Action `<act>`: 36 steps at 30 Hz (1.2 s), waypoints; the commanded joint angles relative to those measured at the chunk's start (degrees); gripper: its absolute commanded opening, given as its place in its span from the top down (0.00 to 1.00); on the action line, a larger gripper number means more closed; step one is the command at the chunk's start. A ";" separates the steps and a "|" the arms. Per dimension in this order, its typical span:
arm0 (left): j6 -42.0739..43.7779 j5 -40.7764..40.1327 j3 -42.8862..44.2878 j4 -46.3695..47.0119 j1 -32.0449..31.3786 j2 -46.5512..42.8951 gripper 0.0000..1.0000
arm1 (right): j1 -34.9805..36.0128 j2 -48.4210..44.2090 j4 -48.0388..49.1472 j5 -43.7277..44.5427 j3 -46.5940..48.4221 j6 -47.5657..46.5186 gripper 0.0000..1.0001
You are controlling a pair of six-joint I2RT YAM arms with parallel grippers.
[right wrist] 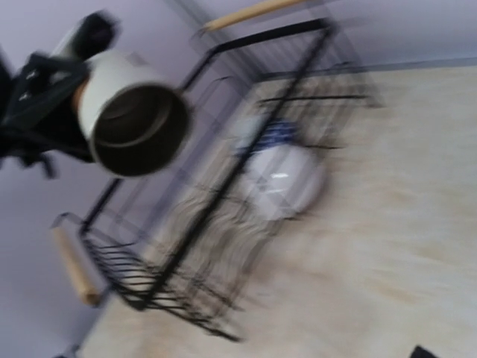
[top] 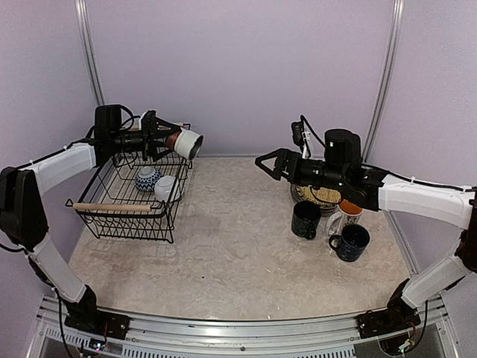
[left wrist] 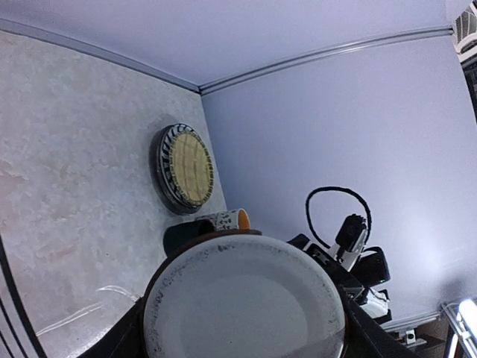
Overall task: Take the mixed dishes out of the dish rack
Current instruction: Pass from the left arm to the right
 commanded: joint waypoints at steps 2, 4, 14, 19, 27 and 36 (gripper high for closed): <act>-13.37 8.15 -4.87 19.48 -2.57 1.87 0.56 | 4.94 10.45 17.59 -6.76 4.48 4.87 0.03; -12.86 8.28 -4.58 18.63 -3.45 2.48 0.55 | 6.33 14.48 17.43 -5.81 8.48 5.32 0.03; -8.41 3.19 -7.25 17.61 -9.60 2.59 0.56 | 7.35 25.06 32.09 -6.13 13.55 15.66 0.10; -7.97 0.70 -10.51 22.94 -10.18 0.96 0.56 | 7.43 24.95 33.15 -5.07 12.65 17.37 0.22; -6.06 2.44 -10.17 24.46 -11.58 0.61 0.55 | 7.39 23.53 37.48 -5.85 8.57 19.81 0.35; -3.12 6.62 -12.11 32.85 -14.37 1.27 0.54 | 7.41 21.47 41.26 -6.71 4.77 21.73 0.44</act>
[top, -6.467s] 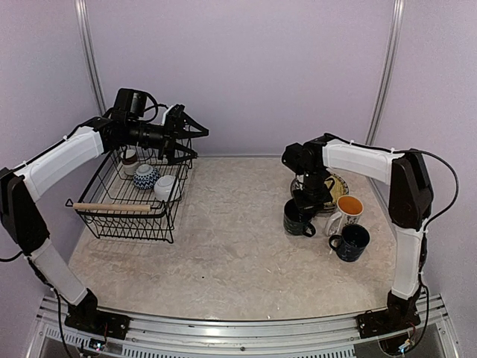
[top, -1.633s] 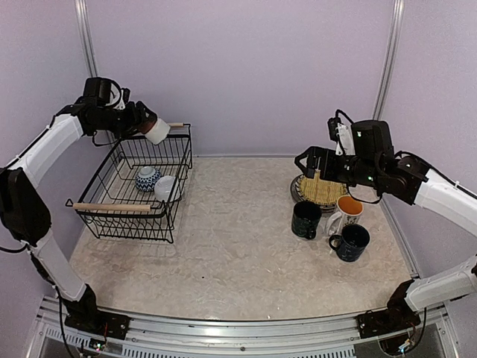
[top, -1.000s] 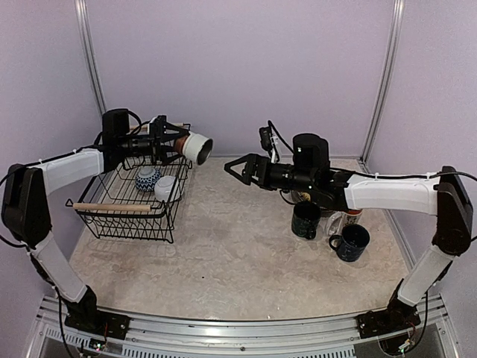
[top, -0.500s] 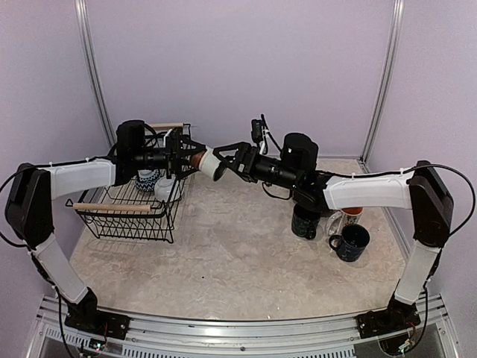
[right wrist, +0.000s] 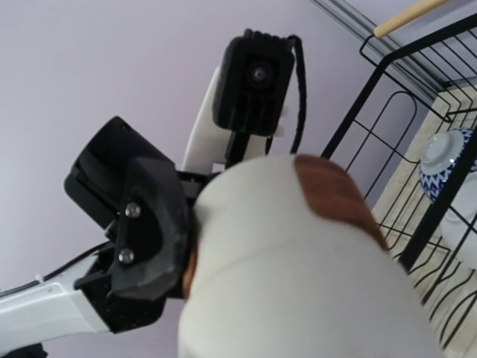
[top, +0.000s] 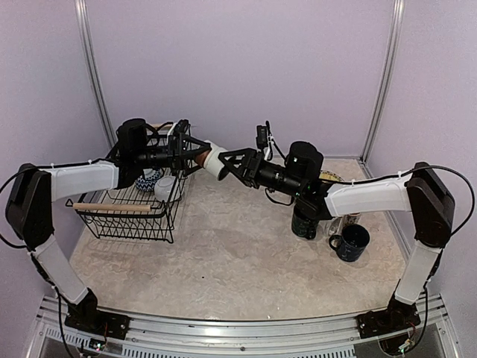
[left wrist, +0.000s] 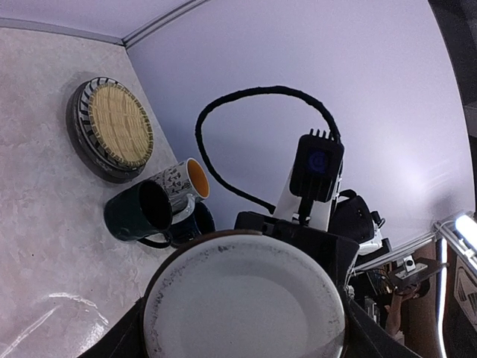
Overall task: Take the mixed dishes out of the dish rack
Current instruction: Pass from the left arm to the right
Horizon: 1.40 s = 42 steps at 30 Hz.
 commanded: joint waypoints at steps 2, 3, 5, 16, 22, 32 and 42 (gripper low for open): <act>5.35 1.74 -1.66 4.85 -2.41 -1.74 0.54 | 0.20 -3.32 2.63 -0.25 -2.15 0.95 0.47; 6.34 1.45 -1.92 4.58 -2.73 -1.99 0.54 | 0.29 -3.60 2.41 -0.34 -2.10 0.84 0.49; 7.93 1.04 -2.01 3.42 -3.34 -2.13 0.54 | 0.28 -4.08 2.80 -0.67 -2.16 0.46 0.52; 7.19 0.34 -2.66 4.93 -4.15 -1.87 0.45 | 0.39 -4.98 6.68 -0.15 -4.65 1.06 0.97; 10.25 -3.20 -1.53 -2.22 -3.41 -3.20 0.14 | 0.32 -6.00 4.22 1.04 -5.15 -1.27 1.00; 21.78 -21.11 0.81 -19.76 -1.18 -10.02 0.01 | 0.24 -9.62 -14.32 7.30 -4.66 -8.28 1.00; 24.80 -27.19 3.29 -27.89 -1.08 -13.19 0.01 | 0.32 -11.94 -36.88 12.75 -5.03 -13.37 1.00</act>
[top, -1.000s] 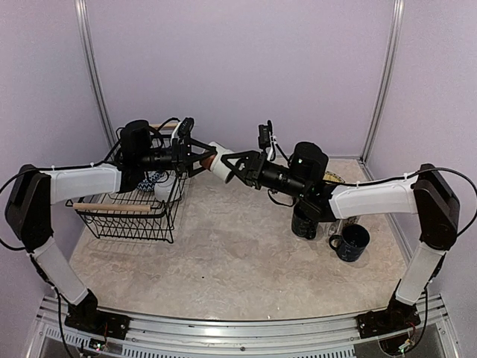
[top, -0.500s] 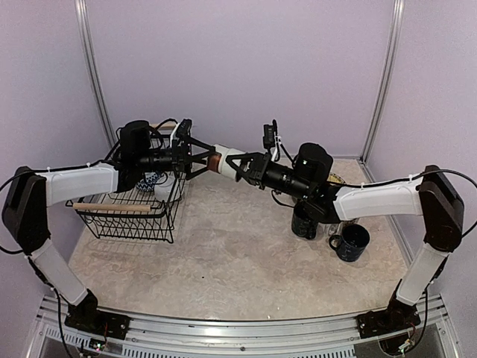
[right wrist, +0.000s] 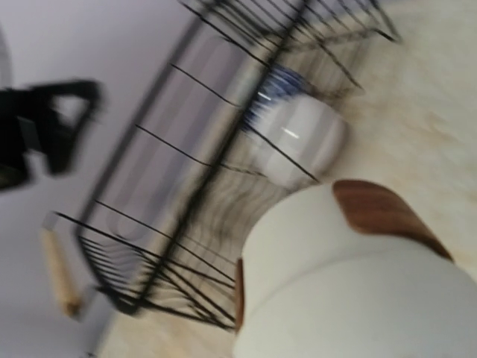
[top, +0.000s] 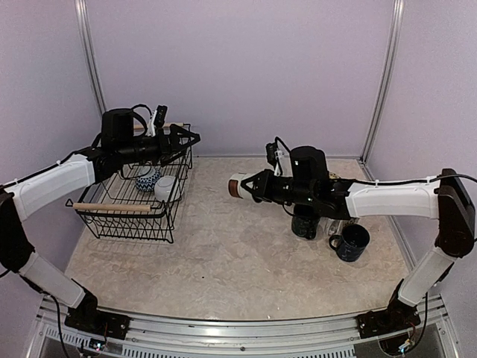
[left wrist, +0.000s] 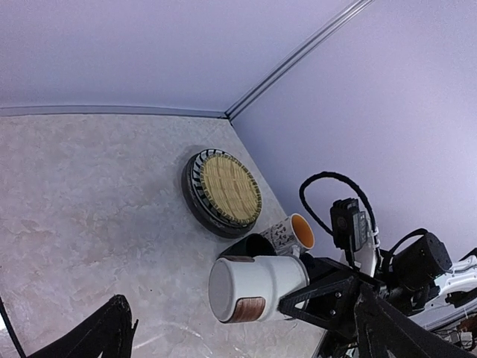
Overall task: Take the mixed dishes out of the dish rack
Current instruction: Pass from the left arm to the right, then place the cup at the center of the board.
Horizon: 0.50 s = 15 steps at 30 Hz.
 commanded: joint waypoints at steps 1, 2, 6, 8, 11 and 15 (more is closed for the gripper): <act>1.37 -1.83 1.48 -3.96 0.08 -0.44 0.01 | 0.03 -1.72 -13.39 2.90 0.49 -3.80 1.00; 1.10 -1.70 1.59 -4.08 0.08 -0.22 0.01 | 0.08 -1.20 -16.52 3.48 1.60 -4.56 1.00; 0.63 -1.51 1.92 -4.46 0.03 0.35 0.01 | 0.17 1.50 -31.21 7.49 7.14 -7.78 1.00; 0.62 -1.63 1.95 -4.58 0.07 0.45 0.01 | 0.16 2.99 -37.81 10.41 9.88 -8.98 1.00; 0.77 -2.02 1.94 -4.79 0.06 0.45 0.01 | 0.24 5.12 -46.08 15.31 13.78 -10.09 1.00; 0.79 -2.32 2.03 -5.05 0.08 0.61 0.01 | 0.27 8.77 -52.97 18.51 19.90 -11.60 1.00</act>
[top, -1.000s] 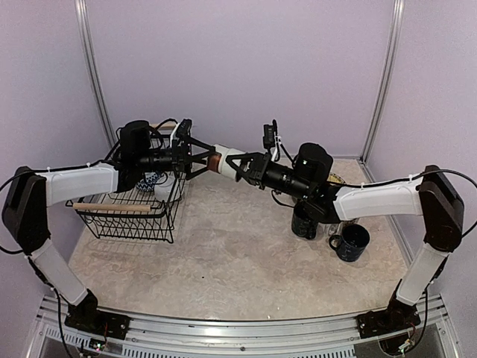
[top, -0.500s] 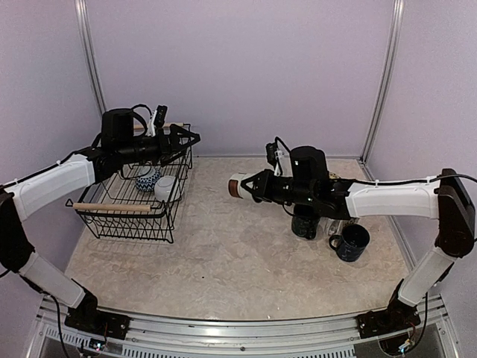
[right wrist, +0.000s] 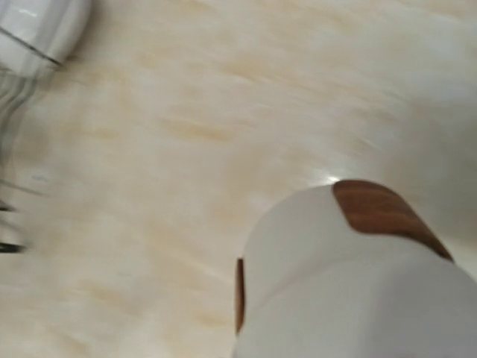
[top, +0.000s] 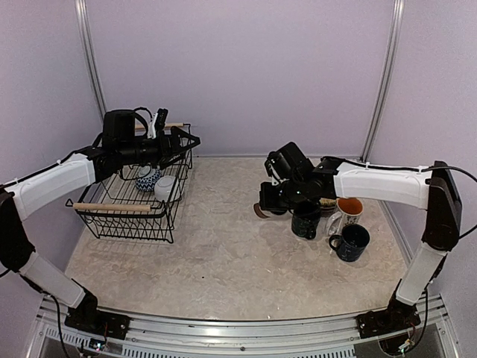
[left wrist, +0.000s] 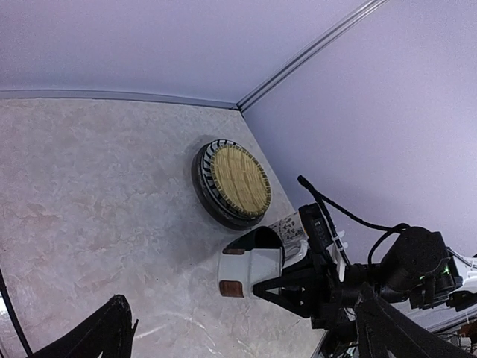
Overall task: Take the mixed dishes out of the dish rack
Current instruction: Place the cup at the center of the board.
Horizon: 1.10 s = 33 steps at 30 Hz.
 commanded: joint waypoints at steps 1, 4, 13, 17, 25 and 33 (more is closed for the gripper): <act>0.77 -0.88 1.44 -1.47 0.08 0.58 0.01 | 0.27 4.92 -14.68 6.88 7.96 -3.40 1.00; 0.90 -1.05 1.57 -1.77 0.06 0.77 0.01 | 0.33 10.05 -20.70 8.59 14.15 -4.58 1.00; 1.81 -1.83 1.74 -2.48 0.08 0.46 0.01 | 0.27 20.95 -32.21 14.70 27.60 -5.83 1.00; 1.78 -1.83 1.80 -2.60 0.11 0.59 0.01 | 0.18 22.98 -32.64 14.98 29.58 -6.42 1.00; 1.74 -1.80 1.84 -2.69 0.36 0.84 0.01 | -0.63 25.26 -33.32 15.69 30.33 -6.02 1.00; 1.43 -1.58 1.85 -2.69 0.72 1.37 0.01 | -1.18 25.47 -32.12 15.61 27.82 -5.22 0.98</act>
